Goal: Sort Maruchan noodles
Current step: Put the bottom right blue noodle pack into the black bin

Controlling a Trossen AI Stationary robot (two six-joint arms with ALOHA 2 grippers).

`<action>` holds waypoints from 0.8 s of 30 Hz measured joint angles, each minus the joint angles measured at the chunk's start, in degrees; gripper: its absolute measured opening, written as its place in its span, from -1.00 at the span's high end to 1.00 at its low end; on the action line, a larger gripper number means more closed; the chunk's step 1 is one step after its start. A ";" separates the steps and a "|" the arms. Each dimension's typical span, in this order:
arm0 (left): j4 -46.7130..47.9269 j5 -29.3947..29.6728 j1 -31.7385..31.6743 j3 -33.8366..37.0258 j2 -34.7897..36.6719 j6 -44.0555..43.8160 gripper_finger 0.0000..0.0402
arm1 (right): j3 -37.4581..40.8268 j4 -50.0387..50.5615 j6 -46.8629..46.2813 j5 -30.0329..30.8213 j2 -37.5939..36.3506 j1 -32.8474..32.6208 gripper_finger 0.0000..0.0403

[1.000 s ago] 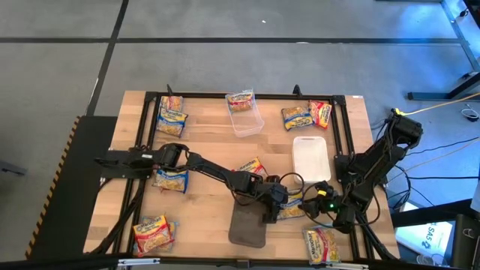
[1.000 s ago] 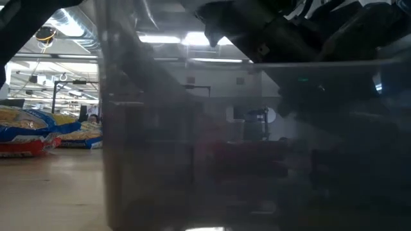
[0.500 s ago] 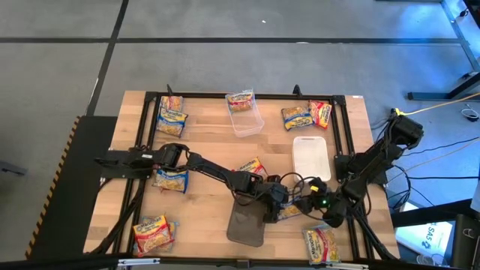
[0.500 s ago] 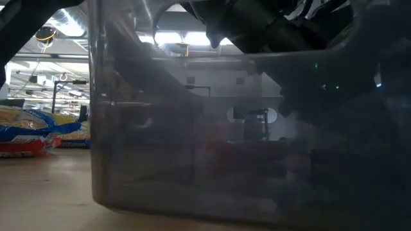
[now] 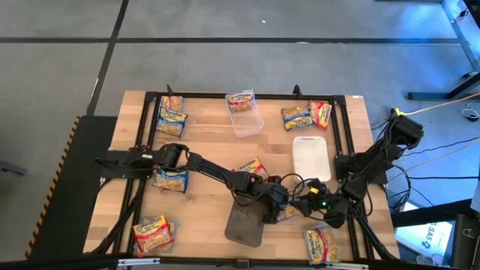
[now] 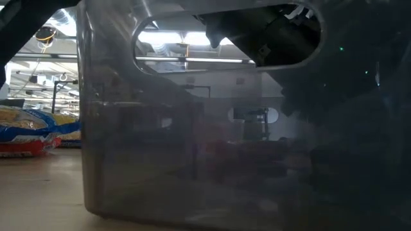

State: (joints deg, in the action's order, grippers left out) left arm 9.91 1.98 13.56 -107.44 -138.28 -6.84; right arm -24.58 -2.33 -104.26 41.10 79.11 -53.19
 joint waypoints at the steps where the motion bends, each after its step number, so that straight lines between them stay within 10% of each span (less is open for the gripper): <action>1: 0.00 0.00 0.00 0.00 0.00 0.01 0.13 | 0.00 0.02 0.74 0.00 0.00 0.00 -0.08; 10: -0.12 0.94 0.04 0.02 0.00 1.08 0.13 | -0.02 0.68 5.36 0.26 -0.04 -0.04 0.66; 24: 16.97 2.01 0.15 -11.54 -0.15 1.44 0.13 | -5.41 6.71 17.97 -2.38 -1.11 -0.10 0.73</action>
State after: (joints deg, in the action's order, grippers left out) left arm 26.88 3.99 13.72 -118.97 -138.43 -5.40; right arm -29.99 4.38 -86.29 38.72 78.00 -53.28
